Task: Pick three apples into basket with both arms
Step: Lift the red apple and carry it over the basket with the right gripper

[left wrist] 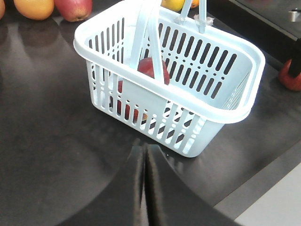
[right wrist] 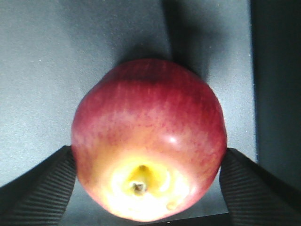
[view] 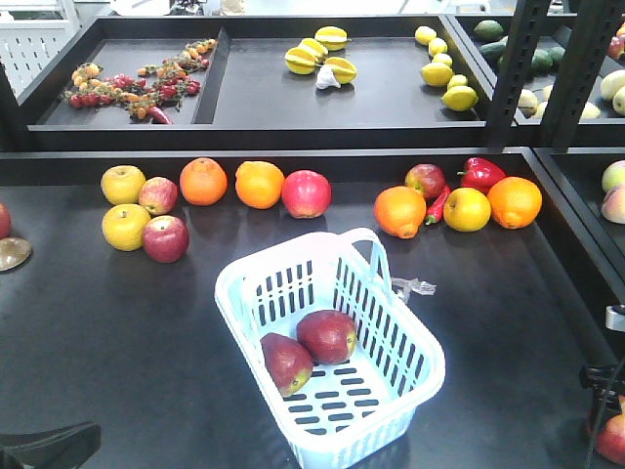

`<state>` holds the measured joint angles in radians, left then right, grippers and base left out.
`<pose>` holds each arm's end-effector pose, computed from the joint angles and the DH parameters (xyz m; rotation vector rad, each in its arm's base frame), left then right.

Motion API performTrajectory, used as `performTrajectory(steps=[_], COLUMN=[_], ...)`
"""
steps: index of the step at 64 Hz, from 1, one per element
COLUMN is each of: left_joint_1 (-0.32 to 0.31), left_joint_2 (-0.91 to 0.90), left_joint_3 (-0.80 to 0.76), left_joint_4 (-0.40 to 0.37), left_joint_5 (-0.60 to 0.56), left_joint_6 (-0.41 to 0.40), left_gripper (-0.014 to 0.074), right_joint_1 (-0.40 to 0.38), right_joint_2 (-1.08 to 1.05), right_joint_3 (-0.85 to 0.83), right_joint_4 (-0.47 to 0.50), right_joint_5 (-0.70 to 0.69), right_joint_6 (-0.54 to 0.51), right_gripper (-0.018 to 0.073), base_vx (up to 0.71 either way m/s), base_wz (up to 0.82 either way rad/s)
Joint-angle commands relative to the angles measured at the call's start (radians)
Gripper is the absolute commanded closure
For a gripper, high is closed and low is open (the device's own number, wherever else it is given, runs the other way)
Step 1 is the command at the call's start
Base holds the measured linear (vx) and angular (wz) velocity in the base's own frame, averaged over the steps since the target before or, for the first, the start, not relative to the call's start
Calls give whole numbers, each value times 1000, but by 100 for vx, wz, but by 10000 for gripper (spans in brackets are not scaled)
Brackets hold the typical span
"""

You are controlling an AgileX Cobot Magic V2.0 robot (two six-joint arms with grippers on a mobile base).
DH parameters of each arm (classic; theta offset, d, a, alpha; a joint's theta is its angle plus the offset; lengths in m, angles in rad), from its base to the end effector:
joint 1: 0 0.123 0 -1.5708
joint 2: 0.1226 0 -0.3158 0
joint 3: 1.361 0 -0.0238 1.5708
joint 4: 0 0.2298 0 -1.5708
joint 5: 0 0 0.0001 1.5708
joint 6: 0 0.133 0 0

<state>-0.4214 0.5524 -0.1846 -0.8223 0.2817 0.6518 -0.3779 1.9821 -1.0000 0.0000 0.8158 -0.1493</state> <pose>0.0770 -0.0643 0.2200 0.4101 2.0419 -0.5630 0.2829 -0.1123 0.0988 -0.3428 -2.9864 -0.0549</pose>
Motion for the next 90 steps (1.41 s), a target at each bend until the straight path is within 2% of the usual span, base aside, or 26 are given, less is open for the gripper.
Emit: performTrajectory(steps=[1, 14, 23, 30, 38, 47, 55, 66, 72, 90], left_joint_1=[-4, -4, -4, -4, -4, -4, -4, -4, -4, -4], left_joint_2=[-2, -2, -2, -2, -2, -2, -2, -2, -2, -2], left_joint_3=[-28, -28, -28, -28, -28, -28, -28, -28, -28, -28], left_joint_4=[-23, -23, -23, -23, -23, -23, -23, -23, -23, -23], left_joint_5=[-36, -36, -36, -36, -36, -36, -36, -36, -36, -36], left_joint_6=[-10, -9, -9, -9, -9, -9, -9, -9, -9, -9], left_gripper=[603, 603, 603, 603, 603, 603, 603, 603, 603, 603], right_joint_1=[1, 1, 1, 1, 1, 9, 47, 140, 228, 505], right_joint_2=[-25, -74, -155, -217, -290, -396, -480, -548, -564, -549], right_joint_3=[-14, -14, -23, -36, -48, -51, -51, -51, -51, -49], right_joint_4=[7, 50, 102, 152, 254, 434, 588, 723, 769, 794], right_joint_5=[-7, -21, -33, -26, -8, 20, 70, 124, 135, 4], right_joint_6=[-5, -17, -25, -49, -121, -244, -374, -458, -482, -490], right_gripper=[182, 452, 573, 568, 568, 568, 565, 564, 562, 561], base_vx=[0, 0, 0, 0, 0, 0, 0, 0, 0, 0], base_wz=[0, 0, 0, 0, 0, 0, 0, 0, 0, 0])
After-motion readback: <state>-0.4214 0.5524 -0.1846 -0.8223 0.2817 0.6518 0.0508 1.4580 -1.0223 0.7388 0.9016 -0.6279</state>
